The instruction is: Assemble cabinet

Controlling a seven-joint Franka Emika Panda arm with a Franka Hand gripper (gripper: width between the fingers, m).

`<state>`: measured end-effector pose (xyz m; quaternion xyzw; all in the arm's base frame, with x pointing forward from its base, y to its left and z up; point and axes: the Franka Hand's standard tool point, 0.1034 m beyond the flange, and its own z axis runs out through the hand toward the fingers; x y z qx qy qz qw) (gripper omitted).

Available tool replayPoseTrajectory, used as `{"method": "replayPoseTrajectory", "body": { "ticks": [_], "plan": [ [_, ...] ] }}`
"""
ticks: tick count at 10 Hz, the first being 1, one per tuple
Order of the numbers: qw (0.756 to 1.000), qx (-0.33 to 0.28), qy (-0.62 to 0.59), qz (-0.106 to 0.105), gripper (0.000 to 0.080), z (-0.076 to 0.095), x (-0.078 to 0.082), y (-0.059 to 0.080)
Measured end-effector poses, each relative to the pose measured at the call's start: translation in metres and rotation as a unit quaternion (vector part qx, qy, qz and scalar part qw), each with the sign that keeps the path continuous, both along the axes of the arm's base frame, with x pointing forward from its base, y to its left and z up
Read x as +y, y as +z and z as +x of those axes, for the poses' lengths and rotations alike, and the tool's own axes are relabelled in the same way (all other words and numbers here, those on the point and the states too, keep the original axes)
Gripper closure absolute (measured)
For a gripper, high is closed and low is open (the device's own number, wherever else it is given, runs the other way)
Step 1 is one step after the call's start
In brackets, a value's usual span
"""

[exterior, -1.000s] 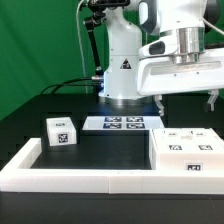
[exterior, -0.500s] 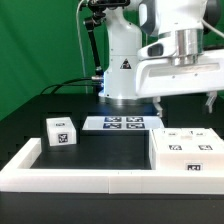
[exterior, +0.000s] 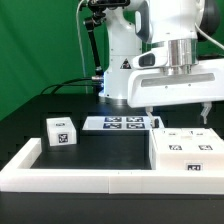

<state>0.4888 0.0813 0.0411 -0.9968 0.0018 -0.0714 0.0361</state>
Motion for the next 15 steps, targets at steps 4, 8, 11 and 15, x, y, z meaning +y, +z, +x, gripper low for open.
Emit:
{"method": "replayPoseTrajectory", "body": {
  "ticks": [4, 8, 11, 15],
  "plan": [
    [1.000, -0.002, 0.007, 0.000, 0.0003, -0.001, 0.002, -0.006],
    [1.000, 0.011, -0.016, 0.002, 0.0003, -0.008, -0.004, -0.025],
    [1.000, 0.012, -0.023, 0.003, 0.0003, -0.002, -0.002, -0.032],
    [1.000, 0.006, -0.007, 0.002, 0.0003, 0.003, 0.001, -0.035]
  ]
}}
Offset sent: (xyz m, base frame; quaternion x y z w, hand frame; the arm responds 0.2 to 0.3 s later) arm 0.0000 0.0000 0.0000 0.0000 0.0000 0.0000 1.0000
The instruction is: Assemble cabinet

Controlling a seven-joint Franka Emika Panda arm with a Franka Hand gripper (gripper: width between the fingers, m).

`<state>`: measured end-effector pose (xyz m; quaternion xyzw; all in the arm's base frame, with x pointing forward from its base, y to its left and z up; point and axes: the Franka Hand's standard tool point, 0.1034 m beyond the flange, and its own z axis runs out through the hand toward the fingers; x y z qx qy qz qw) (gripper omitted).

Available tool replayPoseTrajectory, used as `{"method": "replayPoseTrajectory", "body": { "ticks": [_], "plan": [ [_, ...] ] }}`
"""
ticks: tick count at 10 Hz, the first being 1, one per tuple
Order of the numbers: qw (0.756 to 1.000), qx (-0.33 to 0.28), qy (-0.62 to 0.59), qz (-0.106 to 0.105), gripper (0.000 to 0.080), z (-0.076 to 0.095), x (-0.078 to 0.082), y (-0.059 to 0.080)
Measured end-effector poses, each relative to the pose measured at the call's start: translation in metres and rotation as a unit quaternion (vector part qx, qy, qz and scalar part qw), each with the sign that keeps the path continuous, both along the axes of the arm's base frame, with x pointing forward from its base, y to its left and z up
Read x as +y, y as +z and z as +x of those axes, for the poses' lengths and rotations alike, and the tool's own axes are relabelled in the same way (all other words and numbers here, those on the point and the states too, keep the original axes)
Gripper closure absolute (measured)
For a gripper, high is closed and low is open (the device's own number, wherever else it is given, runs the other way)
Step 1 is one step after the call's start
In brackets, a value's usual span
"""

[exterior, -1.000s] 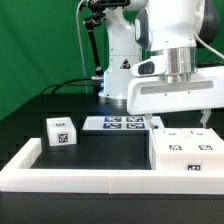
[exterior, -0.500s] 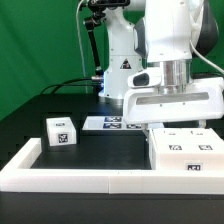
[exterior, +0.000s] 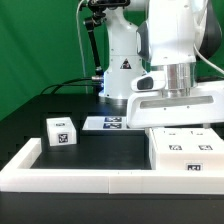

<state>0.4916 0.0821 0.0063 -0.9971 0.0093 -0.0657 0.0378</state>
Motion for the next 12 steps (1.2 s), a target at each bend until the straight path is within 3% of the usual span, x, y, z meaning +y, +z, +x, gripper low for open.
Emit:
{"method": "replayPoseTrajectory", "body": {
  "ticks": [4, 5, 6, 9, 10, 11, 12],
  "plan": [
    [1.000, -0.007, 0.015, -0.002, 0.0003, 0.005, 0.000, 0.000],
    [1.000, -0.006, 0.011, 0.000, 0.0132, 0.005, 0.003, 0.000],
    [1.000, -0.007, 0.011, 0.000, 0.0132, 0.004, 0.006, -0.001],
    [0.999, -0.008, 0.041, -0.005, 0.0577, 0.004, 0.007, -0.001],
    [0.999, -0.008, 0.041, -0.005, 0.0577, 0.003, 0.007, -0.001],
    [0.999, -0.007, 0.042, -0.005, 0.0731, 0.003, 0.007, -0.001],
    [0.999, -0.007, 0.043, -0.005, 0.0778, 0.003, 0.007, -0.002]
  ]
}}
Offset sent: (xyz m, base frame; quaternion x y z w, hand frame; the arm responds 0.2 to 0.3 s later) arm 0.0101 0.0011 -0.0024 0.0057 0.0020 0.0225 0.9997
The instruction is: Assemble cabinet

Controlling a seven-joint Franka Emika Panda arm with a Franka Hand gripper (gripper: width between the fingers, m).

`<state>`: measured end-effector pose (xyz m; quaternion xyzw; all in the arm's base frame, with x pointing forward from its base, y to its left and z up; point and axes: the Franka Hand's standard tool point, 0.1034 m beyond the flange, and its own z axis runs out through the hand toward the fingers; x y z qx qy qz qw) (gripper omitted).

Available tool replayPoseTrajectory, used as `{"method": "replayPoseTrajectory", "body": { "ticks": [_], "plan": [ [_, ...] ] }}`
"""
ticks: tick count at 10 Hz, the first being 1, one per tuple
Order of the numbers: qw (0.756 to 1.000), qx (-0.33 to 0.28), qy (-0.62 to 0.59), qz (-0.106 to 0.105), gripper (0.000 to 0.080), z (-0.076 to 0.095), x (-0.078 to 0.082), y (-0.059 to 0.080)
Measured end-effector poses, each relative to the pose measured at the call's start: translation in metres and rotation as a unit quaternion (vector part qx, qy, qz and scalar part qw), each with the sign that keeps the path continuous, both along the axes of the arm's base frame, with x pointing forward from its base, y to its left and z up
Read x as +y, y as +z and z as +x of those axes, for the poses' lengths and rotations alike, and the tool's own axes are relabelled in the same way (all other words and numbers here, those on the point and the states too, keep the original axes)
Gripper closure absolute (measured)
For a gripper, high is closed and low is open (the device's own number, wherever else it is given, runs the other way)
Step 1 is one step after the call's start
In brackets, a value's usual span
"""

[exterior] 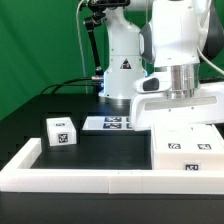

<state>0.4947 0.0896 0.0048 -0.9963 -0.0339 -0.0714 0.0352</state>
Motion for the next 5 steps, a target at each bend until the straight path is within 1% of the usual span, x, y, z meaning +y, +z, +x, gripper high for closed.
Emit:
{"method": "replayPoseTrajectory", "body": {
  "ticks": [3, 4, 5],
  "plan": [
    [1.000, 0.000, 0.001, 0.000, 0.0798, 0.000, 0.000, 0.000],
    [1.000, 0.001, 0.008, -0.001, 0.0798, 0.001, -0.001, 0.008],
    [1.000, 0.000, 0.014, -0.002, 0.0798, 0.004, -0.004, 0.023]
  ]
}}
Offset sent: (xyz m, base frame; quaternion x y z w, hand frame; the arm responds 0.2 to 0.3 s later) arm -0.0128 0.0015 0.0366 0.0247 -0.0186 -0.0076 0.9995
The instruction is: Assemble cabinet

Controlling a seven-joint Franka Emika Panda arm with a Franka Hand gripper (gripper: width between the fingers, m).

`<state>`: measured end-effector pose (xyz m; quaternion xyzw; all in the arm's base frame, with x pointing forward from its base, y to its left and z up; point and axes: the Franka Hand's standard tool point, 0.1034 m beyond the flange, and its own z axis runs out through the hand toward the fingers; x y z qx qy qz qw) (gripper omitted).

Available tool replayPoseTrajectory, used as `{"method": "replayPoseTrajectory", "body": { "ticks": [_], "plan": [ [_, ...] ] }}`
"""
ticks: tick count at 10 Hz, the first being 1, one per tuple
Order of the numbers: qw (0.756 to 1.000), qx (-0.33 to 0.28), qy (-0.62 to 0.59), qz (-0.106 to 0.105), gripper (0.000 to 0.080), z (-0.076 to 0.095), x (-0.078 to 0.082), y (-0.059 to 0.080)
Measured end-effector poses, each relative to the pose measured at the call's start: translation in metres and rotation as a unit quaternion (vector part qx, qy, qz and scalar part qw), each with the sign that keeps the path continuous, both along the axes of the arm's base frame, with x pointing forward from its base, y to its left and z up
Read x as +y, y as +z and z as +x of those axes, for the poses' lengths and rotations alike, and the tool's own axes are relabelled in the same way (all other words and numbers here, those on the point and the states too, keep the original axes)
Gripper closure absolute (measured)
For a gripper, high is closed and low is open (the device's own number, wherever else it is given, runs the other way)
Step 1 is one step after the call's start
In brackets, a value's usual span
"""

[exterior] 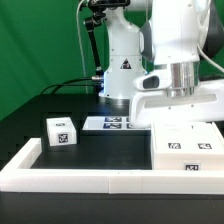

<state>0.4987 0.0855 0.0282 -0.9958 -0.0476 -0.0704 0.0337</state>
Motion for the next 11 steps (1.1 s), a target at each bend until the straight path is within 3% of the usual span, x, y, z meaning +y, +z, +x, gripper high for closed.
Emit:
{"method": "replayPoseTrajectory", "body": {
  "ticks": [5, 9, 10, 11],
  "plan": [
    [1.000, 0.004, 0.007, -0.002, 0.0798, 0.012, -0.004, 0.049],
    [1.000, 0.005, 0.007, -0.002, 0.0798, 0.011, -0.004, 0.045],
    [1.000, 0.012, 0.013, -0.004, 0.0798, 0.012, -0.007, 0.047],
    [1.000, 0.020, 0.018, -0.004, 0.0798, 0.019, -0.010, 0.059]
  ]
}}
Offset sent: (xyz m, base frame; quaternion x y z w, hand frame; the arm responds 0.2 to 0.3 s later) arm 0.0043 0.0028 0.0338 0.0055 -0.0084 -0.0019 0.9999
